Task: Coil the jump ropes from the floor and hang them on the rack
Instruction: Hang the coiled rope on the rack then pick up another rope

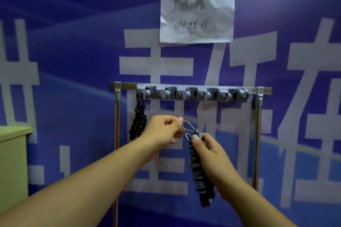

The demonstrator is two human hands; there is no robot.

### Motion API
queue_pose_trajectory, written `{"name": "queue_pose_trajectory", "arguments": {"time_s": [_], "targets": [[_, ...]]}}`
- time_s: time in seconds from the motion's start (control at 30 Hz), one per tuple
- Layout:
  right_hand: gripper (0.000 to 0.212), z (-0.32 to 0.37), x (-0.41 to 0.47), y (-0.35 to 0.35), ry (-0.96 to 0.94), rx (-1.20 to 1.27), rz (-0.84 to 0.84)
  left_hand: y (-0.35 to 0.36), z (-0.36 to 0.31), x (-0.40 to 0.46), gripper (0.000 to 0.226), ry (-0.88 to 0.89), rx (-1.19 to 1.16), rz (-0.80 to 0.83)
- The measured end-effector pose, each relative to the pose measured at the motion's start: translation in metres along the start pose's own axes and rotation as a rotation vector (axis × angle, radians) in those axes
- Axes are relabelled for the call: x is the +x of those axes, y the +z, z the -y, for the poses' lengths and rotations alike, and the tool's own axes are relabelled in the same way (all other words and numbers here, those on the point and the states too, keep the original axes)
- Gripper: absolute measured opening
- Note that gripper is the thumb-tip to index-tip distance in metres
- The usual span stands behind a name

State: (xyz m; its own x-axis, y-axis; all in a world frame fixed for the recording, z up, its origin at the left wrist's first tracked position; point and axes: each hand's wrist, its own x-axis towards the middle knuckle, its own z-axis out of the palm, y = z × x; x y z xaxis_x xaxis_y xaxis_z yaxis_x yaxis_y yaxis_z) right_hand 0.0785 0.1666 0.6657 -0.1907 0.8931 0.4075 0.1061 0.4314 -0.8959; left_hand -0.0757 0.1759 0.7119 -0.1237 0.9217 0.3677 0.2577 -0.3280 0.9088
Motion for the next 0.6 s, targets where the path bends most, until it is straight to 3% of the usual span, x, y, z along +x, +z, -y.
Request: {"name": "queue_pose_trajectory", "arguments": {"time_s": [0.13,0.27,0.43,0.6], "targets": [[0.020,0.017,0.050,0.025,0.016,0.031,-0.008,-0.030,-0.006,0.014,0.014,-0.023,-0.047,-0.229],[0.025,0.032,0.094,0.054,0.022,0.034,0.009,-0.059,0.007,0.018,0.019,-0.065,-0.026,-0.348],[0.035,0.045,0.139,0.081,0.000,0.021,-0.043,-0.085,0.020,0.021,0.023,-0.067,-0.007,-0.384],[0.039,0.034,0.165,0.094,0.100,-0.053,-0.136,-0.097,0.036,0.007,0.029,-0.076,0.007,-0.326]]}}
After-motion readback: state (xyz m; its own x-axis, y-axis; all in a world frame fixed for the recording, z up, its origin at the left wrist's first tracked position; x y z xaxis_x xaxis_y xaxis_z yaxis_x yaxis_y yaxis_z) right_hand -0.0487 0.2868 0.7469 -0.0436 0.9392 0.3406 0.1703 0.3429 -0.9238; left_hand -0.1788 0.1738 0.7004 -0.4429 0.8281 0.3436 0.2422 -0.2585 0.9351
